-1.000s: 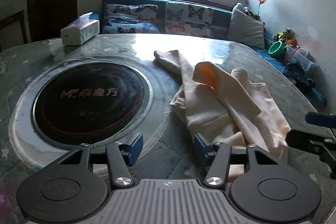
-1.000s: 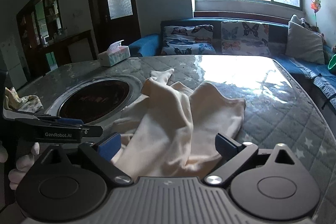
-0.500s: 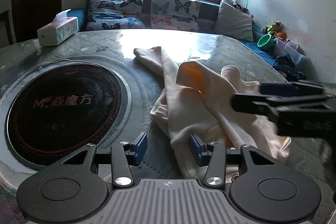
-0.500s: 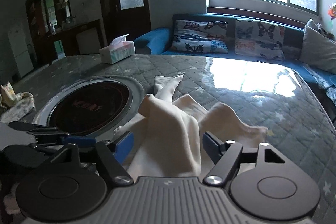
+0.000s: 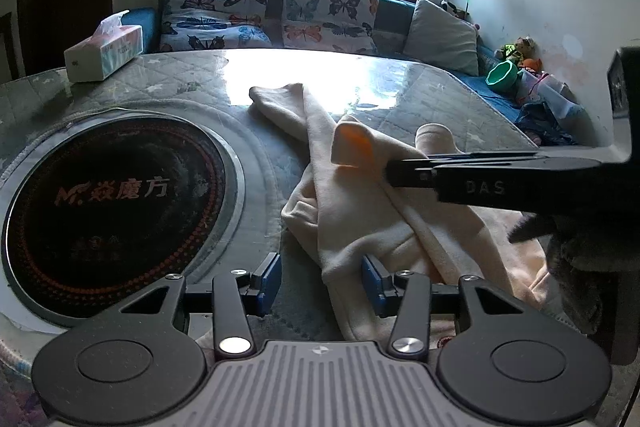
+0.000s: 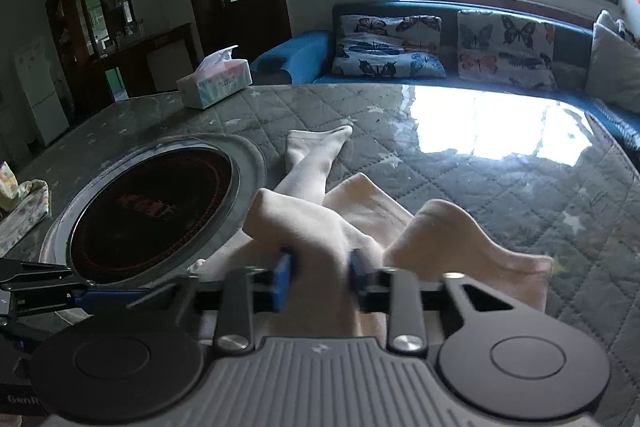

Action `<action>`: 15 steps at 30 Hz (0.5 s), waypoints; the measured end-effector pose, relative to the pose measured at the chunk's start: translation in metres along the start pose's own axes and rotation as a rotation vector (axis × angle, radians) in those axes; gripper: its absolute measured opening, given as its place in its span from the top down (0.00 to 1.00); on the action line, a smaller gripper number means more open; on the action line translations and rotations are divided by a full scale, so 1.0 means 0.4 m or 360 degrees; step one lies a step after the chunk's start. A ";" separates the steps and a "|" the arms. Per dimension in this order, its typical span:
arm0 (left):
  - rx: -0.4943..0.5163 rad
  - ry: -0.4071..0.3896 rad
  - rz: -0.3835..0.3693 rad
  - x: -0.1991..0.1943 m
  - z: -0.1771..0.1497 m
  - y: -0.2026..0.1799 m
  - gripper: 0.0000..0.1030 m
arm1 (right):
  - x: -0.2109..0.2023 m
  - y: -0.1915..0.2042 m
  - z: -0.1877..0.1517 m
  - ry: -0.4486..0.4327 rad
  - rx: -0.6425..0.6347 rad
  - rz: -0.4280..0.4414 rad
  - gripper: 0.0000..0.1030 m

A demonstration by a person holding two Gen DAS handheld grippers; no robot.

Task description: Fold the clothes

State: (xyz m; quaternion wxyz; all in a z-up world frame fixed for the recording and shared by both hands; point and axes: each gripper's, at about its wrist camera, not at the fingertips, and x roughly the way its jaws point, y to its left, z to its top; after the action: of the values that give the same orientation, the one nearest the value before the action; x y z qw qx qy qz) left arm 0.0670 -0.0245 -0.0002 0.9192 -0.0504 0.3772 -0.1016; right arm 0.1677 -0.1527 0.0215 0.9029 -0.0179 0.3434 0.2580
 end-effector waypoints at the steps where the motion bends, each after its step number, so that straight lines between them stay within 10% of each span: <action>1: -0.0004 0.0002 -0.0002 0.001 0.001 0.001 0.54 | -0.004 -0.004 -0.002 -0.0009 0.0010 -0.0006 0.88; 15: 0.0014 -0.0028 -0.0017 0.015 0.055 -0.005 0.54 | -0.288 -0.103 -0.085 -0.0311 0.0147 -0.0248 0.94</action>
State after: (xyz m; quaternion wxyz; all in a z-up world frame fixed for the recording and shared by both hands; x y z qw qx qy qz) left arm 0.0864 -0.0276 0.0115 0.9221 -0.0492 0.3685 -0.1076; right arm 0.0942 -0.2478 0.0620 0.9492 0.0221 0.2629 0.1715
